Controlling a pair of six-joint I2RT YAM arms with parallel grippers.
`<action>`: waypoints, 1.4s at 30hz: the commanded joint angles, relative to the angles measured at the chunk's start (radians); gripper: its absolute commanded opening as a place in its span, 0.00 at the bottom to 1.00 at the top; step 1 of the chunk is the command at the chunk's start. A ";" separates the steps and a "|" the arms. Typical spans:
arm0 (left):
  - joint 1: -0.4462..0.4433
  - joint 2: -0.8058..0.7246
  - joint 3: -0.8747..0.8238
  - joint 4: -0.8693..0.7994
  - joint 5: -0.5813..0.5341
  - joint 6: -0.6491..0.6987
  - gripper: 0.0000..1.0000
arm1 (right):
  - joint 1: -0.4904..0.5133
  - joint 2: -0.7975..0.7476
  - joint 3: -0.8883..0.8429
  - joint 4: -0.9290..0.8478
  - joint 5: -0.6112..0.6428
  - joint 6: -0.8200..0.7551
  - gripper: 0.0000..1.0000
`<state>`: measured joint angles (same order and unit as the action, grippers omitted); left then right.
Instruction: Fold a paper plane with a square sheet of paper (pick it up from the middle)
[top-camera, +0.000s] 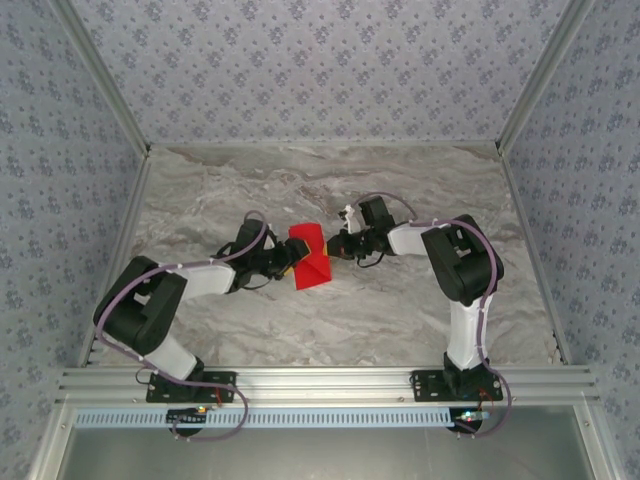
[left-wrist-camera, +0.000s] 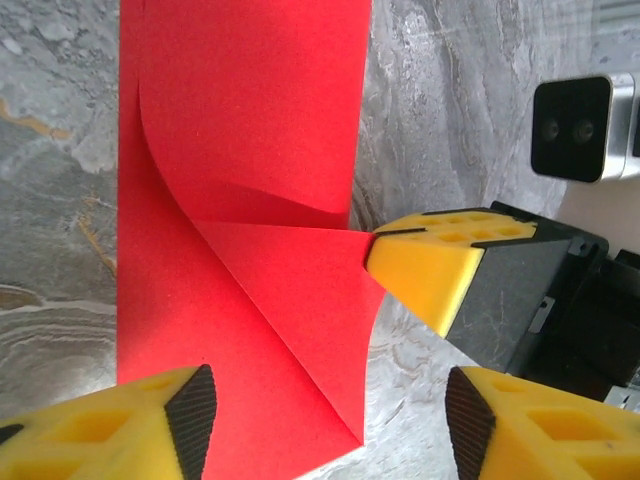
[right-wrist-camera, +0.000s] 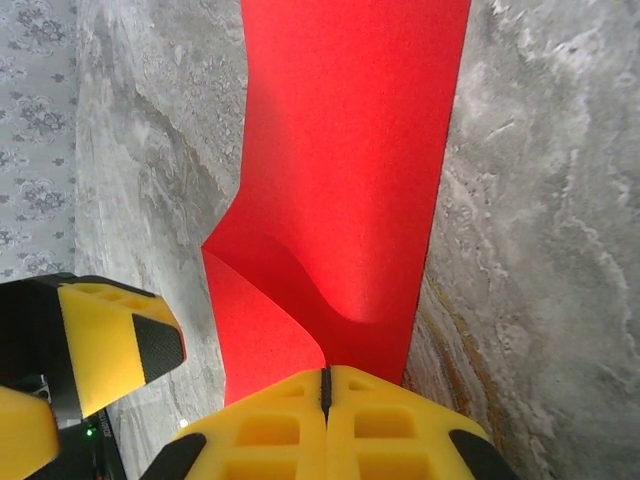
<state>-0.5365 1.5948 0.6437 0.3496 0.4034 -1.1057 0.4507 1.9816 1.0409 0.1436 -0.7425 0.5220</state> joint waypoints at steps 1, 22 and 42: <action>-0.010 0.030 0.021 0.056 0.032 -0.010 0.57 | -0.009 -0.017 -0.012 0.040 -0.023 0.029 0.05; -0.013 0.163 0.091 0.140 0.054 -0.054 0.39 | -0.019 -0.027 -0.019 0.029 -0.034 0.026 0.06; -0.016 0.209 0.092 0.176 0.049 -0.081 0.22 | -0.044 -0.171 -0.083 0.003 0.030 0.051 0.37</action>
<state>-0.5457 1.7931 0.7120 0.5022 0.4427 -1.1938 0.4252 1.8893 0.9813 0.1577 -0.7387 0.5594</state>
